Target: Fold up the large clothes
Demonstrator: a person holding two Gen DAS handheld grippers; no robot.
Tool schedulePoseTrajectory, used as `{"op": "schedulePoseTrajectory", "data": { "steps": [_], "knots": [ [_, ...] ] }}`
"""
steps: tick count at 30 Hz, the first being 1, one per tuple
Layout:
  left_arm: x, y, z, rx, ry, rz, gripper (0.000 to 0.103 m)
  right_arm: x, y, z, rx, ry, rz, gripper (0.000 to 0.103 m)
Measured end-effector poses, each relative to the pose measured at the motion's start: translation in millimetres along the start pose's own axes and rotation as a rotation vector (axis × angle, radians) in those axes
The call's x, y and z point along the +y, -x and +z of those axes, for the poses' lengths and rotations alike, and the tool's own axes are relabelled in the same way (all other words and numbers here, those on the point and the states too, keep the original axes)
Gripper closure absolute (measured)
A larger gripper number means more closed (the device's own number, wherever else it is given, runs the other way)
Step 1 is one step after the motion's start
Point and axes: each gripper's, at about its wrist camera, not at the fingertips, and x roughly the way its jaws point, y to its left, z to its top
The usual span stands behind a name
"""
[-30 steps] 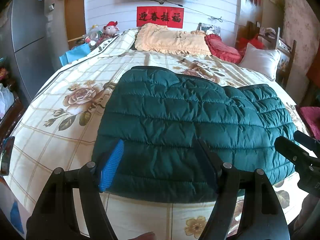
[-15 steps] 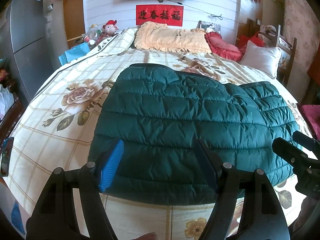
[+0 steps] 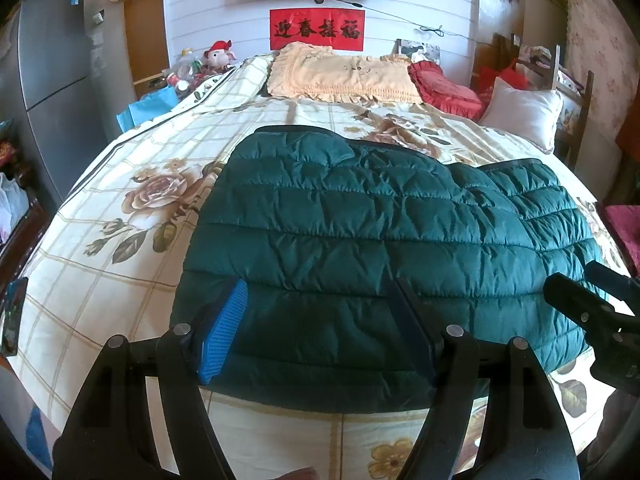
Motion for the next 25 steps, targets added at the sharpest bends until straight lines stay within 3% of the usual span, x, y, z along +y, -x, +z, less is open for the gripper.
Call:
{"op": "schedulePoseTrajectory", "data": {
  "steps": [25],
  "knots": [
    [-10,10,1,-0.069,-0.053,-0.004,0.030,-4,3,-2,0.006,-0.018,0.005,0.009]
  ]
}}
